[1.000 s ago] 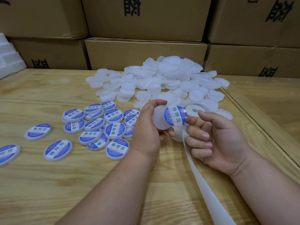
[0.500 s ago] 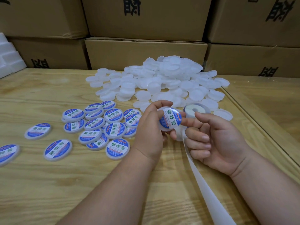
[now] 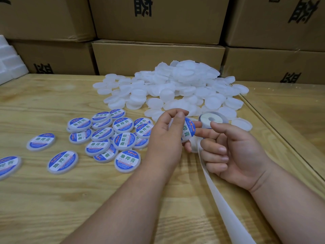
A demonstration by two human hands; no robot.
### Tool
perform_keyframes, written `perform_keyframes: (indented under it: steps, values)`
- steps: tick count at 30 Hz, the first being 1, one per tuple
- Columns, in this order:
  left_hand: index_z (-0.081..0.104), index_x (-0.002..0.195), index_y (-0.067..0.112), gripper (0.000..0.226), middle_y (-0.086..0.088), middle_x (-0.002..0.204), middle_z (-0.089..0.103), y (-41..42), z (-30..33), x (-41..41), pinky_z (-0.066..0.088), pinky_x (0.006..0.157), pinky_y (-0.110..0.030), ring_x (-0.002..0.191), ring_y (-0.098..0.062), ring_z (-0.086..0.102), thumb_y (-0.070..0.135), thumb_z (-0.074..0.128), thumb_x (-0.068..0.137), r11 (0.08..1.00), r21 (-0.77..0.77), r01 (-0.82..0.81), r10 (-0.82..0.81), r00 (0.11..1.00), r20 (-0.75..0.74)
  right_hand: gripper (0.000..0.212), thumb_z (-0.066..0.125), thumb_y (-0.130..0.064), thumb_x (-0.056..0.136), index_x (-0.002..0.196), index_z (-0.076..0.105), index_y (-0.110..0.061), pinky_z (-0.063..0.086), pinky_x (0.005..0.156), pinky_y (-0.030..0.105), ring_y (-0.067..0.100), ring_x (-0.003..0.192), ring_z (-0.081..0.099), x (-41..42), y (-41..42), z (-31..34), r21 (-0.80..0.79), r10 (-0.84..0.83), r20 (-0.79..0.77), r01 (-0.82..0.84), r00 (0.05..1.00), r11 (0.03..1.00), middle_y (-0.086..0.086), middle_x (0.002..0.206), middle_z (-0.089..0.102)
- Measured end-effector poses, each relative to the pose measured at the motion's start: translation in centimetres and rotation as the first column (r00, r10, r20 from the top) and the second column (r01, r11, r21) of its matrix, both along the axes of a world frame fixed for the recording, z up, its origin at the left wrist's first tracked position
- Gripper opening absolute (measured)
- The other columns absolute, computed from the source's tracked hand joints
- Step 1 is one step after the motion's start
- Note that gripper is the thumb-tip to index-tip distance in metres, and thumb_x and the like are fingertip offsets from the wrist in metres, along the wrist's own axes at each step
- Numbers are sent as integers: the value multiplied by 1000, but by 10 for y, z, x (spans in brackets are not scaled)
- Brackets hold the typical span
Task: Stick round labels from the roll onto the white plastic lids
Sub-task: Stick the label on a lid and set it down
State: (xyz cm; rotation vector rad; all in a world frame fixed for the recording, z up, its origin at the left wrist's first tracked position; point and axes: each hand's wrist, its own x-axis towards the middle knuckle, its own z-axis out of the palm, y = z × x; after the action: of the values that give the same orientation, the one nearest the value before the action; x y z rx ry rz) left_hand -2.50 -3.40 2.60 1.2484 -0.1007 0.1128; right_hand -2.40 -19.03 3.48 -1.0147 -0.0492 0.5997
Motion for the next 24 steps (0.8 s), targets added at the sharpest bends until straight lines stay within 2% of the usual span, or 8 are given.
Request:
perform_keyframes:
  steps: [5, 9, 11, 16, 19, 21, 23, 24]
  values:
    - [60, 104, 23, 6, -4, 91, 78, 0, -7, 4, 47, 44, -23, 44, -13, 52, 19, 56, 103, 998, 51, -19, 16, 999, 47, 39, 61, -38, 82, 102, 76, -8, 23, 33, 18, 8, 37, 24, 0, -1, -1, -1, -19, -14, 19, 1000, 1000, -4, 48, 29]
    - [56, 109, 27, 16, 2, 97, 78, 0, -11, 5, 49, 51, -24, 50, -15, 51, 13, 57, 101, 993, 110, -52, 43, 995, 85, 45, 61, -37, 82, 110, 74, -5, 24, 33, 18, 8, 37, 25, 0, -1, 0, 12, -39, -36, 40, 999, 999, -4, 48, 29]
    - [55, 109, 30, 24, 3, 100, 77, 0, -12, 6, 49, 55, -22, 55, -13, 55, 9, 56, 99, 991, 107, -76, 66, 994, 86, 51, 60, -37, 82, 120, 71, -4, 25, 34, 18, 8, 38, 24, 0, -2, 0, 23, -33, -38, 34, 999, 999, -3, 48, 29]
    - [53, 115, 37, 40, 7, 105, 76, -1, -13, 8, 50, 61, -19, 62, -10, 61, 1, 55, 97, 987, 99, -123, 116, 990, 79, 55, 60, -35, 82, 130, 66, -9, 26, 36, 19, 10, 40, 25, -1, -2, 0, 44, -1, -11, 2, 1000, 999, -1, 49, 34]
    - [53, 118, 41, 42, 11, 105, 75, 1, -13, 9, 50, 62, -19, 63, -11, 63, 6, 59, 97, 984, 106, -142, 135, 988, 70, 57, 59, -35, 83, 134, 63, -9, 26, 37, 20, 10, 41, 26, -1, -3, -1, 69, -15, -9, 15, 1000, 998, -1, 52, 36]
    - [57, 117, 42, 37, 9, 103, 75, 3, -13, 9, 50, 60, -20, 67, -13, 62, 17, 69, 92, 982, 94, -163, 158, 986, 57, 58, 60, -35, 82, 134, 63, -10, 25, 37, 20, 10, 43, 24, 0, -4, -2, 79, -28, -6, 29, 1000, 996, -1, 53, 36]
    - [66, 111, 39, 29, 10, 91, 74, 4, -11, 8, 48, 53, -19, 58, -12, 59, 28, 78, 87, 976, 103, -189, 186, 982, 38, 57, 60, -36, 82, 133, 63, -10, 24, 38, 21, 10, 44, 22, 1, -5, -2, 86, -36, 2, 36, 999, 996, -2, 54, 35]
    - [68, 107, 35, 20, 11, 86, 75, 4, -10, 8, 46, 51, -20, 52, -11, 56, 33, 76, 89, 976, 107, -191, 189, 982, 31, 56, 59, -36, 83, 132, 64, -10, 23, 38, 21, 10, 45, 21, 1, -5, -2, 90, -38, 3, 37, 999, 995, -2, 54, 35]
